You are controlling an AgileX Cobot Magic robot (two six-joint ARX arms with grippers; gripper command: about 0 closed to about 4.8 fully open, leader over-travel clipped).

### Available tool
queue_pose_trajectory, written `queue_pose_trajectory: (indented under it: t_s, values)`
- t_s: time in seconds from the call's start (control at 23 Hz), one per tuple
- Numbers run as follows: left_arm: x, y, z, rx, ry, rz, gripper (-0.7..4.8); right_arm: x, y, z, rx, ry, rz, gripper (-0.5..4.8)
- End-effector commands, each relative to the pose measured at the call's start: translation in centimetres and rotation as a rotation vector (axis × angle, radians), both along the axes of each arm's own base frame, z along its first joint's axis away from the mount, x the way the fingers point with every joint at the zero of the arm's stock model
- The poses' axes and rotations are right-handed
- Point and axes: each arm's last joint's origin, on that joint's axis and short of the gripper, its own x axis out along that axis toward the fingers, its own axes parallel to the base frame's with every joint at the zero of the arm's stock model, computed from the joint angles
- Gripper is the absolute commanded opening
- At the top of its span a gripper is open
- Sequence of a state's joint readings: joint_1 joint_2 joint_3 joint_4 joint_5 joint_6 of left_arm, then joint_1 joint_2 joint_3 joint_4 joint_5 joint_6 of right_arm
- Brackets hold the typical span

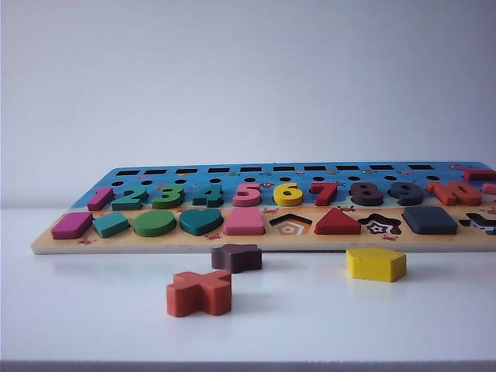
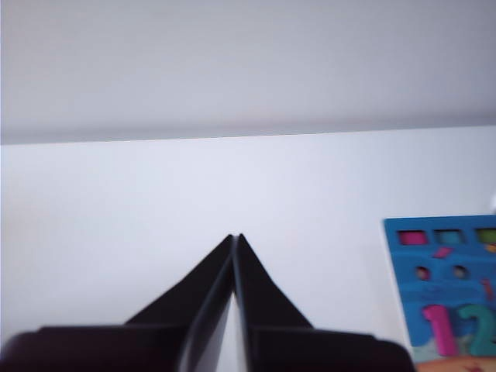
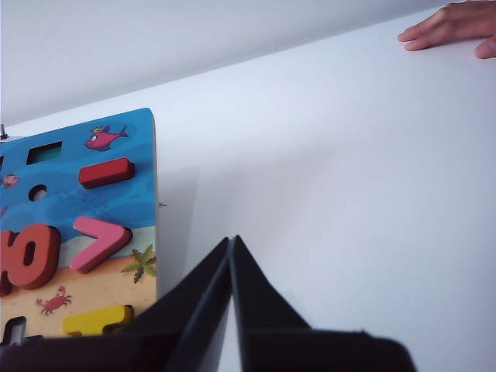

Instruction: Insert the cube into the slot.

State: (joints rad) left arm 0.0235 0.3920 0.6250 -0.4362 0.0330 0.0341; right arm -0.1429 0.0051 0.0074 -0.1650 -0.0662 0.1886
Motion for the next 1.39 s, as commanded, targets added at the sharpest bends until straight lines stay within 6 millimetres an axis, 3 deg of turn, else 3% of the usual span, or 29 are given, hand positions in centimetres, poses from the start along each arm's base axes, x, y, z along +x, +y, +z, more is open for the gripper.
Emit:
queue_pose_trajectory:
  t_s: [0.04, 0.61, 1.39]
  values:
    - [0.0, 0.5, -1.4, 0.016, -0.057, 0.123, 0.1, 0.0, 0.0, 0.1, -0.009, -0.008, -0.007, -0.08]
    - [-0.3, 0.9, -9.4, 0.038, -0.036, 0.226, 0.1, 0.0, -0.1, 0.1, -0.013, -0.007, -0.036, -0.08]
    - [-0.5, 0.8, -11.8, 0.029, -0.146, 0.22, 0.1, 0.0, -0.1, 0.0, -0.012, 0.0, -0.035, -0.08]
